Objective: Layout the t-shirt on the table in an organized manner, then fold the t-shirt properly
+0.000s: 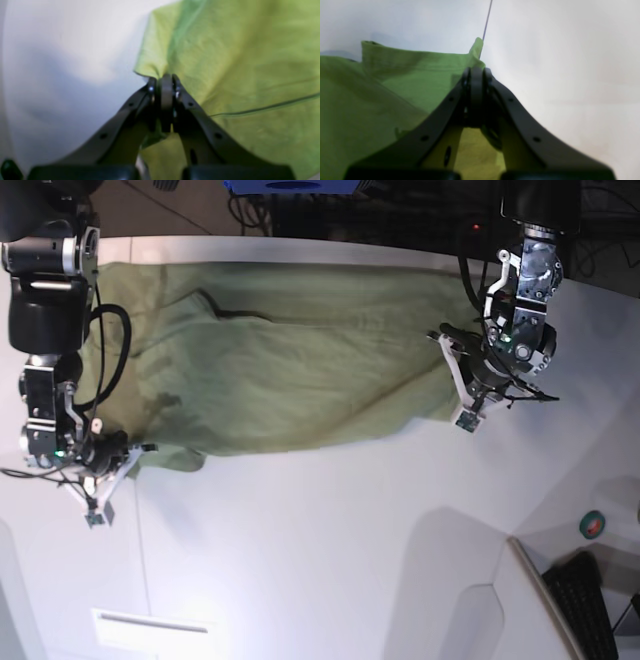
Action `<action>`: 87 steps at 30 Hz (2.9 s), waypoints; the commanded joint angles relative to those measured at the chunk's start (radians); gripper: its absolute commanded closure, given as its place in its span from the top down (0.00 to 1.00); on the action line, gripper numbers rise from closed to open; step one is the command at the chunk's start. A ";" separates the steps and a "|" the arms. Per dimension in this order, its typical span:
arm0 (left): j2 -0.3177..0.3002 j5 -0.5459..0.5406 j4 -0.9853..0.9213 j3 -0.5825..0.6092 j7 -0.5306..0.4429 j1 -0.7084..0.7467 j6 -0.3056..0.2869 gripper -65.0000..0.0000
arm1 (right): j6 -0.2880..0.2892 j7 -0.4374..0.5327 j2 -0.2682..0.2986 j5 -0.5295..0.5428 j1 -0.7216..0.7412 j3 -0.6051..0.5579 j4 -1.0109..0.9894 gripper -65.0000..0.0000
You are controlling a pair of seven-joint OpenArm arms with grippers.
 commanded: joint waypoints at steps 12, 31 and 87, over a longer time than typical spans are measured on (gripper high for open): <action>-0.012 0.001 -0.043 -0.002 0.001 0.001 0.006 0.16 | -0.001 -0.006 -0.003 0.004 0.029 0.003 0.017 0.00; -0.107 -0.393 0.032 -0.228 0.174 0.030 0.005 0.59 | -0.001 -0.006 -0.003 0.004 0.035 0.002 0.017 0.00; -0.125 -0.798 -1.091 0.294 -0.128 -0.700 0.006 0.57 | 0.001 -0.003 -0.001 0.004 0.031 0.000 0.017 0.00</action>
